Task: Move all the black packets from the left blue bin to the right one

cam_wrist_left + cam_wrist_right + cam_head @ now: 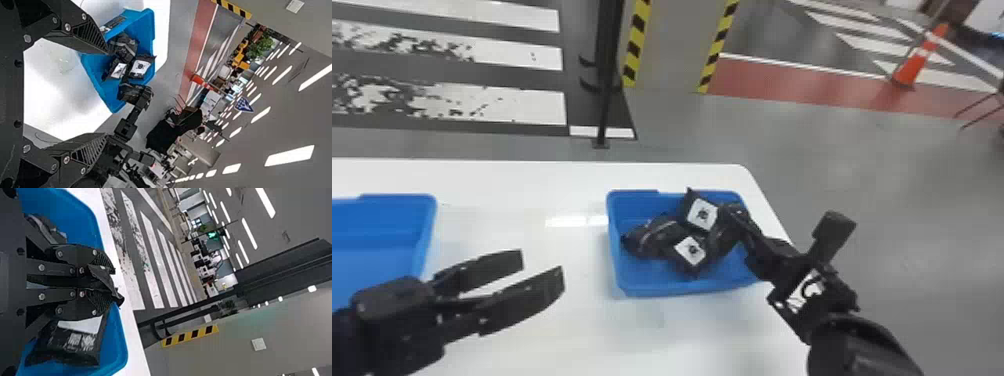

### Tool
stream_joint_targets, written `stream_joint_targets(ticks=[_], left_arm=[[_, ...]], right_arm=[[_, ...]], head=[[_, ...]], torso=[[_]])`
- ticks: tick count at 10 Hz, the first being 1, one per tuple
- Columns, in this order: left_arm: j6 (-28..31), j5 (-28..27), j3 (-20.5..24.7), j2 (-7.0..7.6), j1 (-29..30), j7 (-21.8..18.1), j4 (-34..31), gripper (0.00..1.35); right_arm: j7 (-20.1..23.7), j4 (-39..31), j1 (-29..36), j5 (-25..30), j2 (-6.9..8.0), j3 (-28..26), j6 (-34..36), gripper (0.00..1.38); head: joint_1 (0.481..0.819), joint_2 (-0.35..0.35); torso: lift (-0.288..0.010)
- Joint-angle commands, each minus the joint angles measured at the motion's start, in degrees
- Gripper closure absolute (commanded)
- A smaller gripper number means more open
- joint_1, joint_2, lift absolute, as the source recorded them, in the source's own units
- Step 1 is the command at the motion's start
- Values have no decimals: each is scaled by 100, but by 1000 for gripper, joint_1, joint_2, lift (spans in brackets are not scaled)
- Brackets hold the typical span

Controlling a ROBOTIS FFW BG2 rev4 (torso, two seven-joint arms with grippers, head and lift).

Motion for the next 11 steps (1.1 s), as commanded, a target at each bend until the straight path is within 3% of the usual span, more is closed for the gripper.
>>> stream_joint_targets(ticks=[1,3,4,5,8,11], left_arm=[[-20,29,136,-42,129,0,-53,340],[-118,64,171,-42,185,0,-81,340],[-400,52,228,-42,241,0,-109,340],[-878,-39,422,-59,424,0,-109,340],[-2003,-176,1062,-165,1296,17,-109,340],[-3550,-736,1724,-437,2013,17,-109,340]], right_arm=[[0,503,-293,119,-133,-40,3,1085],[0,546,-265,154,-159,-63,-53,406],[-70,292,-40,188,-133,-74,-180,183],[-334,-397,382,382,-19,-74,-180,87],[-685,-2267,1802,908,412,-85,-489,107],[-685,-3237,2800,931,549,212,-644,108]], head=[[695,-348],[695,-350],[695,-350],[695,-350],[695,-319],[695,-191]], torso=[[-139],[-139],[-139],[-139],[-139],[-139]])
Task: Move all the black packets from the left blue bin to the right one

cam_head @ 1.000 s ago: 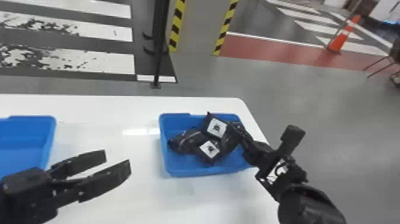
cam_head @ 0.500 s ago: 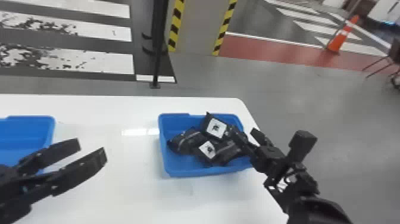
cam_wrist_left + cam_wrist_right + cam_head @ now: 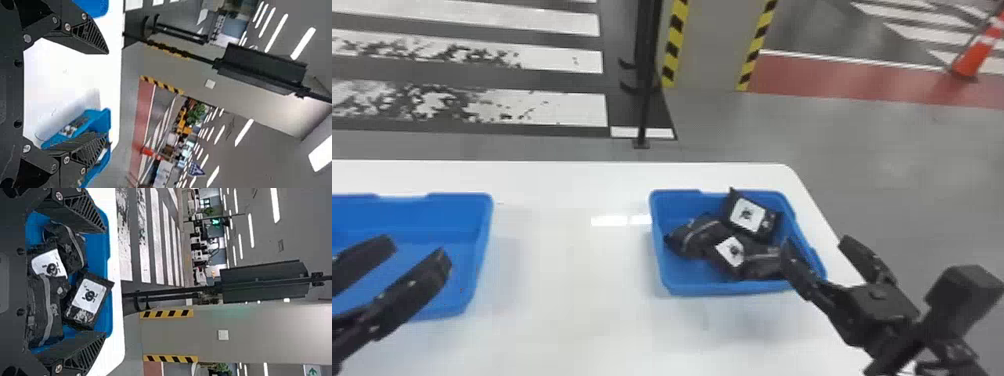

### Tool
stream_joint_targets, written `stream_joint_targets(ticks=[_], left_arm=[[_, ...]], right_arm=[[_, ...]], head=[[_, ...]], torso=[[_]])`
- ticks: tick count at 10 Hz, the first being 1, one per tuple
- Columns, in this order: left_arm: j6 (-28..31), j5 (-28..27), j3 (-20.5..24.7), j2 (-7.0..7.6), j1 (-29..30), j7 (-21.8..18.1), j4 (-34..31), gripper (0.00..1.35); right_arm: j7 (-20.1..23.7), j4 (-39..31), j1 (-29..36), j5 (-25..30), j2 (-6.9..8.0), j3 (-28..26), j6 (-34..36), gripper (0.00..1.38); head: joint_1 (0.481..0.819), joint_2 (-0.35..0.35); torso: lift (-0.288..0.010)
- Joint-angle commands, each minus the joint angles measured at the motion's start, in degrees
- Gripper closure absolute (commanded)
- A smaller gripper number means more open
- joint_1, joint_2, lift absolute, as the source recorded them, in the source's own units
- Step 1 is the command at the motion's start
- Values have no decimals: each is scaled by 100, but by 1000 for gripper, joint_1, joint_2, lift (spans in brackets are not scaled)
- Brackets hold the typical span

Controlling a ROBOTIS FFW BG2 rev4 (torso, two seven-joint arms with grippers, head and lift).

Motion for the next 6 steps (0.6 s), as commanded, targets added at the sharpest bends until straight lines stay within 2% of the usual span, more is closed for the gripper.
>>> stream_joint_targets(ticks=[1,3,4,6], left_arm=[[-464,-418,258,-126,268,0,-126,340],[-759,-589,327,-275,577,70,-183,340],[-886,-795,498,-513,746,193,-183,340],[-1055,-1080,727,-563,816,272,-239,340]], right_arm=[[-9,-405,432,82,14,169,-212,108],[-158,-1108,1093,173,14,204,-339,108],[-290,-1390,1473,150,14,227,-367,108],[-343,-1601,2063,139,14,295,-479,108]], head=[[695,-158],[695,-74],[695,-57],[695,-9]], torso=[[-139],[-139],[-139],[-139]])
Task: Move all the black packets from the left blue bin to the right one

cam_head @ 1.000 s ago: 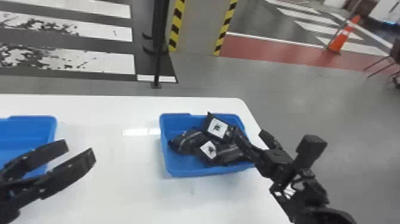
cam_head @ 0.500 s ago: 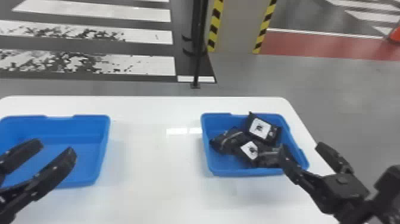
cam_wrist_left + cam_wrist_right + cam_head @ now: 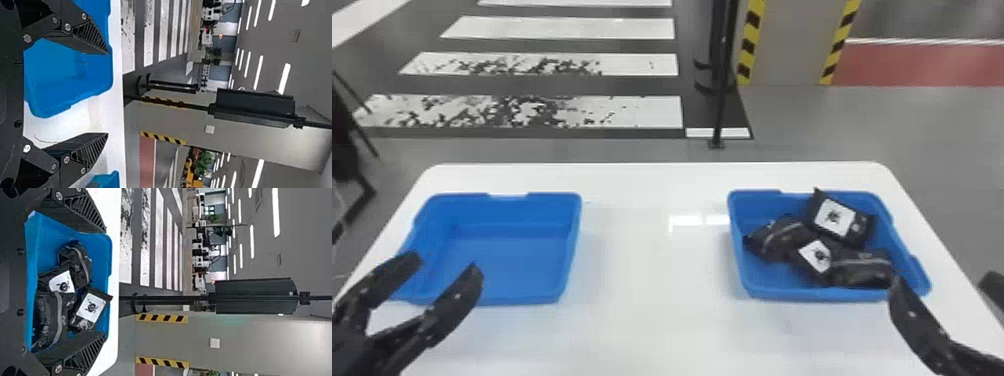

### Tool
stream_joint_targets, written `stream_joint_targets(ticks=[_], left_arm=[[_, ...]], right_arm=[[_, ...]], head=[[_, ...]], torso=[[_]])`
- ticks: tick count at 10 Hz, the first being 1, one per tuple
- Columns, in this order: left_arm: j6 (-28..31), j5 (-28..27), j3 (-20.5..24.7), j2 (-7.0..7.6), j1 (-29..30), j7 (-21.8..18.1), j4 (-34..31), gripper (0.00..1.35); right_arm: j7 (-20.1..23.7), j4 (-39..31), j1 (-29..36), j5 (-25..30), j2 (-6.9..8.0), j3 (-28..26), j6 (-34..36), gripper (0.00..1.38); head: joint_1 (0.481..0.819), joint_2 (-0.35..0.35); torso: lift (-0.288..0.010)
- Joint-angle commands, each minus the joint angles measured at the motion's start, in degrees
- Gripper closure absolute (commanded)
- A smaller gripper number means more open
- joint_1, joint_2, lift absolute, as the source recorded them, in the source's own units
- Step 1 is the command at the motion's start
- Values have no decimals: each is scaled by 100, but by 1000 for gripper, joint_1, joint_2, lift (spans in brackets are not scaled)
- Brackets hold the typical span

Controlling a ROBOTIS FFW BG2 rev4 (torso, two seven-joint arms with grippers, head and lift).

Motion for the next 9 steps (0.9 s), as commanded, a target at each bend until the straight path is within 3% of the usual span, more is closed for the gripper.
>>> stream_joint_targets(ticks=[1,3,9], left_arm=[[-17,-106,51,-32,91,73,-74,340],[124,-60,-41,-32,203,223,-158,340],[278,77,-167,-32,217,258,-158,340]], right_arm=[[-104,-93,304,-59,5,106,-127,108],[-122,-22,262,-93,5,117,-198,108],[-122,132,135,-310,5,300,-226,108]], head=[[695,28],[695,57],[695,44]], torso=[[-139],[-139],[-139]])
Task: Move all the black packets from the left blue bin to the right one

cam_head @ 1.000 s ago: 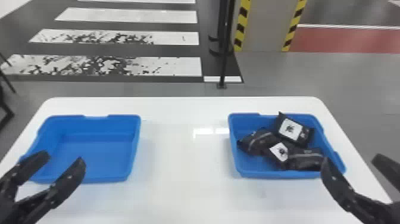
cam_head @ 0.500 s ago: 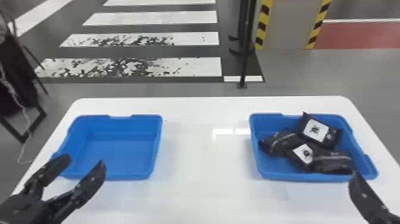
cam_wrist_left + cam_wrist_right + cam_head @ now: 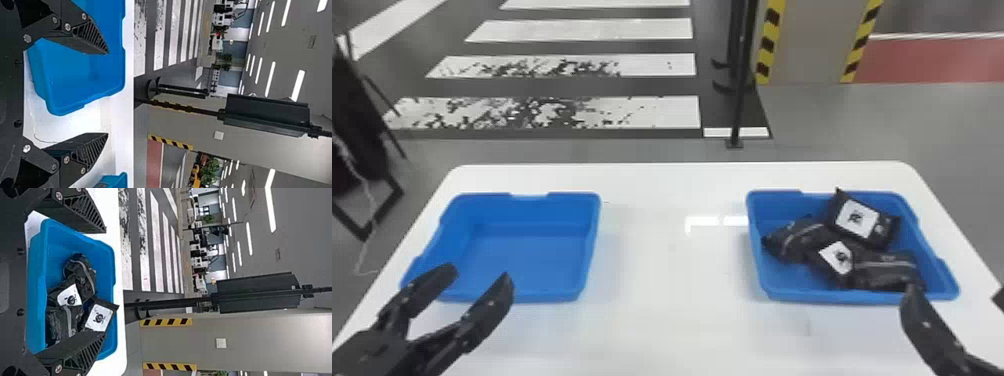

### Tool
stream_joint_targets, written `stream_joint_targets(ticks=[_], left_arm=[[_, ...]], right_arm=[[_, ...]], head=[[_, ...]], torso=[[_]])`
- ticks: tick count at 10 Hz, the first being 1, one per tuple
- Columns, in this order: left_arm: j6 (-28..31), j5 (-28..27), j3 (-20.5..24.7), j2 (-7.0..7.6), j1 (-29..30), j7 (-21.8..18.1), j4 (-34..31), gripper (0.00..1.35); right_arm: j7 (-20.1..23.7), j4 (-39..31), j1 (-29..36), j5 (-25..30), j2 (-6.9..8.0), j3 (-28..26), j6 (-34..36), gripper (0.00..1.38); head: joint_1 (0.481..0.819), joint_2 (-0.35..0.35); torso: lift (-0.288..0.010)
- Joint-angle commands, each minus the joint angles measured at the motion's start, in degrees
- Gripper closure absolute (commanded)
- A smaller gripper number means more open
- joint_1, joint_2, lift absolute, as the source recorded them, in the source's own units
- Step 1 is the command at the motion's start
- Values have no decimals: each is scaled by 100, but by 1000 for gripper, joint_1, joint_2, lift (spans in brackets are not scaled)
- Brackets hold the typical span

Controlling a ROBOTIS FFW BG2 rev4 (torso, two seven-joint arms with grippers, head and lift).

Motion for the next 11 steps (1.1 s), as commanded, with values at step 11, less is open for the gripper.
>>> stream_joint_targets(ticks=[11], left_arm=[[8,138,-21,-24,14,2,2,341]], right_arm=[[9,64,-32,-175,5,41,-28,108]], head=[[695,47]], torso=[[-139]])
